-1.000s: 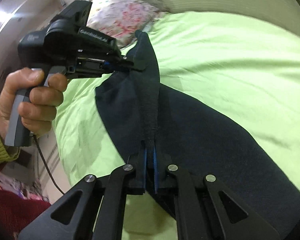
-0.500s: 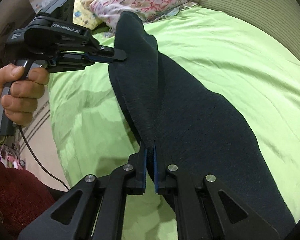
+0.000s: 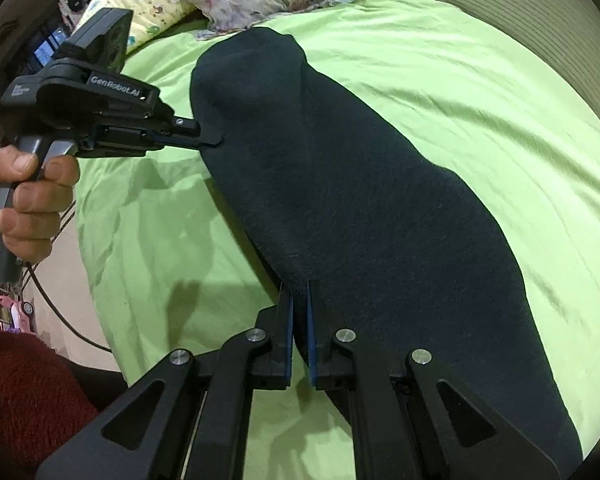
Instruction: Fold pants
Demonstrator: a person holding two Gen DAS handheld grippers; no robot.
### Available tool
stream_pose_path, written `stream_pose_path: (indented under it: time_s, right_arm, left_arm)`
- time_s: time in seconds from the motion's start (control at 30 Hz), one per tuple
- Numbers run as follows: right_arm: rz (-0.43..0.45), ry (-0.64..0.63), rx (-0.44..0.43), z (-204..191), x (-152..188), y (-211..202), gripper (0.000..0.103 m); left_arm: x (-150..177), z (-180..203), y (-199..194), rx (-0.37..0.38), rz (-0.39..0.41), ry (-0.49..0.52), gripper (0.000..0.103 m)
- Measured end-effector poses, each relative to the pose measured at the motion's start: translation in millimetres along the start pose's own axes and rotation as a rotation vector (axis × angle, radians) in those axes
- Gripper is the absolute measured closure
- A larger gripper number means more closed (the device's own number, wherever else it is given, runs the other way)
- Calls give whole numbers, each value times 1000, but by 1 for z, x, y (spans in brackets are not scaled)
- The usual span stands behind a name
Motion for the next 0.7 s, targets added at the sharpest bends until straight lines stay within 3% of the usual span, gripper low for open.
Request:
stream_pose_path:
  time_s: [0.1, 0.27, 0.33, 0.4, 0.47, 0.7]
  right_arm:
    - [-13, 40, -16, 3, 0, 3, 89]
    - [14, 103, -93, 5, -1, -7, 71]
    - [29, 137, -111, 8, -4, -13, 71]
    - [49, 186, -128, 17, -10, -18, 71]
    - [65, 238, -134, 29, -15, -21, 71]
    - [99, 420, -67, 99, -30, -20, 71]
  left_arm:
    - [-2, -5, -1, -10, 0, -3, 95]
    - [-13, -10, -20, -40, 55, 3, 84]
    - [-20, -9, -29, -58, 81, 3, 77]
    - [-25, -10, -36, -61, 99, -4, 63]
    - [-32, -13, -41, -68, 109, -18, 57]
    - [-42, -20, -42, -88, 111, -34, 52]
Point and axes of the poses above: each gripper's, at about its wrist camera, not at the fingertips, and y roughly the way its jaws point, z to its right, x to its underside, the point moved 7 cm from there along y, roughly the way its jaws point, and after that the axes turned 13 degrees about x, right-handed, at the moved point
